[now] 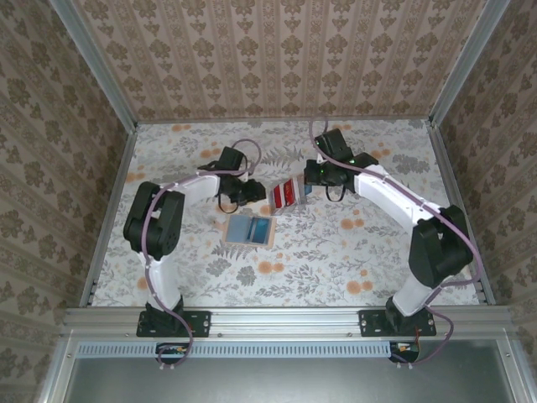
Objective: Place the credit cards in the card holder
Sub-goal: Pick up the credit card from the storage box, then rotate the card holder at the center of the table.
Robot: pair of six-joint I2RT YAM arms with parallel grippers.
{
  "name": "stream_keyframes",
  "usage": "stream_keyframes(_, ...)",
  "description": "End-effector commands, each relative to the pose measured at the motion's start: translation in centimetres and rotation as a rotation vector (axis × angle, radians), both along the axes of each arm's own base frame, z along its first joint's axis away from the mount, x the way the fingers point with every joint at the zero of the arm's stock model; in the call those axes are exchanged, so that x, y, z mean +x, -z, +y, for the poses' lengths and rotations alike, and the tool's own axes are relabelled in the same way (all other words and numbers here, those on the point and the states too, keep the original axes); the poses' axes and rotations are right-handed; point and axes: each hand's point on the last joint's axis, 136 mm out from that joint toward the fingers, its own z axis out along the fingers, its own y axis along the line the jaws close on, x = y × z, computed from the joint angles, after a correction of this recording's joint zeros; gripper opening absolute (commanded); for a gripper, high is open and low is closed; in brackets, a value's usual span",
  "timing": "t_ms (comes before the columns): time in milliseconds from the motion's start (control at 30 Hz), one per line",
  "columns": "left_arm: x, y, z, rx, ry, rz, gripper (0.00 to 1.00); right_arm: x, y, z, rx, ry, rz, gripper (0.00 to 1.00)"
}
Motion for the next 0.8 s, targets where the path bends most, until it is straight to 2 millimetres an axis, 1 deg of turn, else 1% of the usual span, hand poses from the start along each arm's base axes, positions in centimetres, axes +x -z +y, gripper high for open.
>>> stream_keyframes(0, -0.9, 0.2, 2.5, 0.052, -0.006, 0.0, 0.36, -1.5, -1.1, -1.2, -0.017, 0.009, -0.022, 0.06)
stream_keyframes(100, -2.3, 1.6, 3.4, 0.073, -0.008, 0.035, 0.35, -2.9, -1.9, -1.0, 0.024, -0.002, -0.044, 0.07)
stream_keyframes(167, -3.2, 2.1, 3.7, 0.076, -0.008, 0.053, 0.35, -3.8, -2.2, -0.4, 0.066, -0.02, -0.048, 0.07)
stream_keyframes(200, -3.9, 2.5, 3.9, 0.078, -0.007, 0.067, 0.35, -4.3, -2.1, 0.3, 0.095, -0.037, -0.046, 0.07)
stream_keyframes(300, -5.4, 3.3, 4.7, 0.096, -0.012, 0.09, 0.35, -5.9, -1.5, 2.7, 0.181, -0.096, -0.031, 0.07)
stream_keyframes(400, -7.0, 3.8, 5.5, 0.11, -0.021, 0.109, 0.35, -7.7, -0.3, 5.6, 0.258, -0.158, -0.002, 0.07)
stream_keyframes(500, -8.2, 3.9, 5.9, 0.112, -0.029, 0.114, 0.35, -9.3, 1.0, 8.2, 0.295, -0.202, 0.023, 0.07)
stream_keyframes(633, -8.5, 4.0, 6.3, 0.121, -0.038, 0.105, 0.35, -10.7, 3.2, 11.9, 0.353, -0.26, 0.076, 0.07)
stream_keyframes(700, -8.0, 3.7, 6.4, 0.118, -0.048, 0.092, 0.35, -11.0, 4.4, 13.3, 0.383, -0.276, 0.108, 0.07)
stream_keyframes(767, -7.4, 3.0, 6.6, 0.113, -0.053, 0.076, 0.35, -10.9, 5.3, 14.5, 0.408, -0.279, 0.123, 0.07)
